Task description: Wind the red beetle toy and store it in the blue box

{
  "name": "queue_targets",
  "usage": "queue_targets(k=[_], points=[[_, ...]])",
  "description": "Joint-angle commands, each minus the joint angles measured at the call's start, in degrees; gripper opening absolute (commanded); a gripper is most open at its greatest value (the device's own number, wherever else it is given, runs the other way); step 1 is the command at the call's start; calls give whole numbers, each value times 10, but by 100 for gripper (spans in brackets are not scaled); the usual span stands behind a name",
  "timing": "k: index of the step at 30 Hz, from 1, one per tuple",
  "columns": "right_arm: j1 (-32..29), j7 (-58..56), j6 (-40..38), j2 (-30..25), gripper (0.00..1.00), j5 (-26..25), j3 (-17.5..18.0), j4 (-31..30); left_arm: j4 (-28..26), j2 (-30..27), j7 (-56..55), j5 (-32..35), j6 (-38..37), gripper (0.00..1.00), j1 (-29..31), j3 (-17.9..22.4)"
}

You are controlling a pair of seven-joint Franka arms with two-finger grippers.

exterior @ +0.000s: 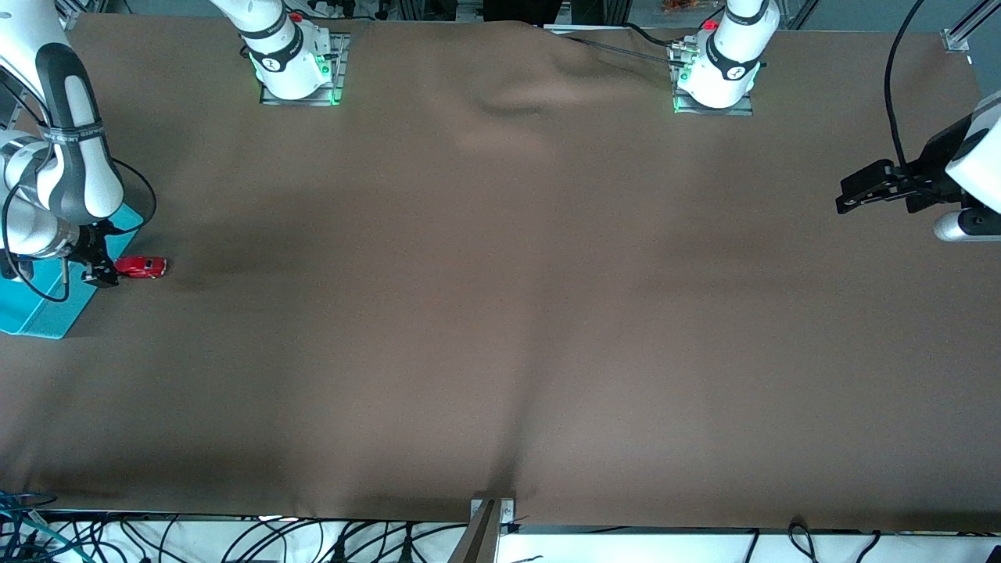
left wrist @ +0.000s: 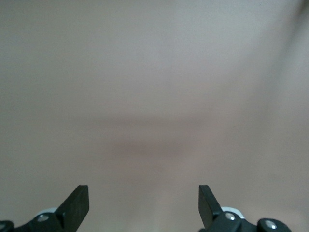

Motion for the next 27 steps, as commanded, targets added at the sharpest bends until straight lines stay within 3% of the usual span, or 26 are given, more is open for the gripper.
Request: queue_targets(k=[1,27], points=[[-2,8,28,7,100,15,-2,-10,-1,-6,8,-14,-7,100,-3,4],[-12,15,88,54,100,40,-2,-10,0,-5,10,-14,-7,100,-3,5]])
